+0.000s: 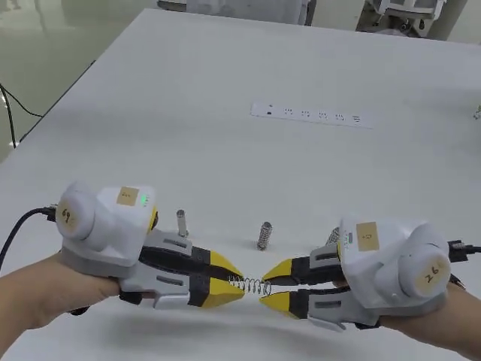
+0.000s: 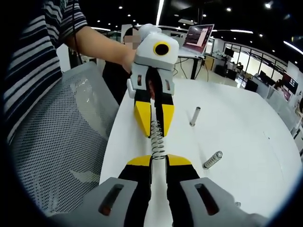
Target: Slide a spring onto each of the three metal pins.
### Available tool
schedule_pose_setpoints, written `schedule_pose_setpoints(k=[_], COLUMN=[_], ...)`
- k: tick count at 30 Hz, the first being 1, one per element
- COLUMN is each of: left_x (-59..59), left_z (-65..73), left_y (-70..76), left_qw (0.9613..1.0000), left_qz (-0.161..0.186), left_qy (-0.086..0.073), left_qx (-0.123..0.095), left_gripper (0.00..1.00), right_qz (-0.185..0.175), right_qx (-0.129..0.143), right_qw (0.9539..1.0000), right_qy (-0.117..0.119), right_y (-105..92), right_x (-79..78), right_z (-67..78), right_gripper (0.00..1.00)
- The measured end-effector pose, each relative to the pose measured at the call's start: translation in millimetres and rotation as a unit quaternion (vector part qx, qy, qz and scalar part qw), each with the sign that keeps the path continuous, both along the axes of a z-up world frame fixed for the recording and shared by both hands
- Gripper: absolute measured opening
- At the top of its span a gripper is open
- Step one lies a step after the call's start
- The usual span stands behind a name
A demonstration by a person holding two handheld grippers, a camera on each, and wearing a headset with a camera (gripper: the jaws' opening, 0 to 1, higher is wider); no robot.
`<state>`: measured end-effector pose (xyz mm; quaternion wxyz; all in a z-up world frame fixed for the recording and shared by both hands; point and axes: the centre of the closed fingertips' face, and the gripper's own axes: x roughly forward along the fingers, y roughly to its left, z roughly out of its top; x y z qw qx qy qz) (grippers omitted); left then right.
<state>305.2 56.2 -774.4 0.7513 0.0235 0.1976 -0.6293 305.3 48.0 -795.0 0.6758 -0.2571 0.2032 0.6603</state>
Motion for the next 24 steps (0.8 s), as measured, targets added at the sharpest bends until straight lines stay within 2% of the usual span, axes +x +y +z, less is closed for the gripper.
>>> schedule_pose_setpoints(k=[10,18,22,24], left_x=[1.6,-0.1,0.6,2.2], left_z=[-1.6,-3.6,-5.7,-6.0], left_y=[3.8,3.7,4.7,5.4], left_qw=[1.0000,0.9999,0.9999,0.9999], left_qz=[0.007,0.006,0.008,0.011], left_qy=[0.001,0.004,0.001,0.000], left_qx=[0.005,0.008,0.012,0.012], left_gripper=[0.02,0.02,0.02,0.02], right_qz=[0.006,0.014,0.013,0.016], right_qx=[0.003,0.009,0.029,0.034], right_qw=[1.0000,0.9999,0.9994,0.9992], right_qy=[-0.007,-0.001,0.014,0.012], right_y=[3.7,6.0,12.4,16.1], right_x=[2.8,2.1,1.6,0.7], right_z=[9.3,20.5,32.6,36.9], right_gripper=[0.07,0.07,0.07,0.07])
